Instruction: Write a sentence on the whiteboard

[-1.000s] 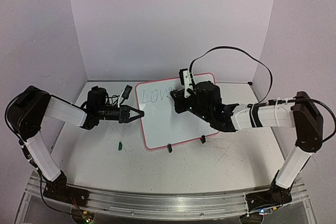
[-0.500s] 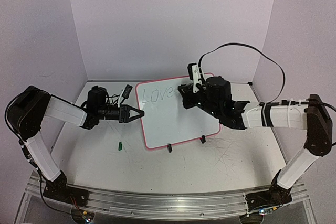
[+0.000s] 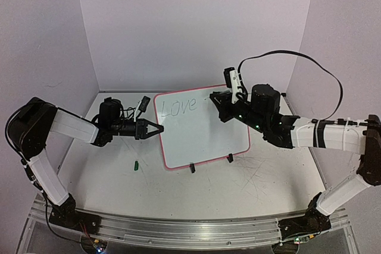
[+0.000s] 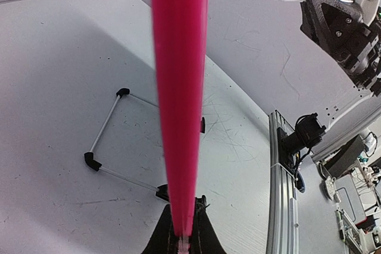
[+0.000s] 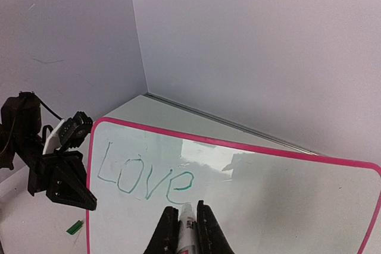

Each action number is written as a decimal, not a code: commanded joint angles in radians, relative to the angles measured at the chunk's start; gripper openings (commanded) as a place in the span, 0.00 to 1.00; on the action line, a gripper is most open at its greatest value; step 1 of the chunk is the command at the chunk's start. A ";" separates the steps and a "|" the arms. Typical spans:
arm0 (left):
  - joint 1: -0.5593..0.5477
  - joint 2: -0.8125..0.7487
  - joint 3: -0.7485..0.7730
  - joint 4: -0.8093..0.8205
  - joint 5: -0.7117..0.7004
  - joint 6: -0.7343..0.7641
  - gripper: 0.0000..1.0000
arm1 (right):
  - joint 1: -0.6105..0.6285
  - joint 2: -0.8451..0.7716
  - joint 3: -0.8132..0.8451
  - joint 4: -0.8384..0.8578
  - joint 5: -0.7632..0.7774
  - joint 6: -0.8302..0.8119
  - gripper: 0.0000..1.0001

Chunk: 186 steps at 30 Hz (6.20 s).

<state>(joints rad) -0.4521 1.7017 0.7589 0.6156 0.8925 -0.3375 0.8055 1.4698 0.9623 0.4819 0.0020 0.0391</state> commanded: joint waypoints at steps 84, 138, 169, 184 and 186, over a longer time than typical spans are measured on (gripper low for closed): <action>-0.002 -0.028 0.040 -0.083 -0.147 0.112 0.00 | -0.049 0.206 0.153 0.097 0.116 0.036 0.00; -0.002 -0.023 0.049 -0.088 -0.136 0.111 0.00 | -0.049 0.187 0.087 0.068 0.120 0.051 0.00; -0.003 -0.034 0.041 -0.089 -0.137 0.111 0.00 | -0.014 0.135 0.009 0.075 0.109 0.110 0.00; -0.002 -0.035 0.041 -0.089 -0.130 0.115 0.00 | -0.074 0.117 0.036 0.109 0.109 0.158 0.00; -0.002 -0.031 0.042 -0.089 -0.126 0.115 0.00 | -0.074 0.127 0.044 0.109 0.108 0.154 0.00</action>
<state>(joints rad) -0.4603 1.6810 0.7727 0.5415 0.8616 -0.2855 0.7334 1.5772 0.9554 0.5644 0.0967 0.1955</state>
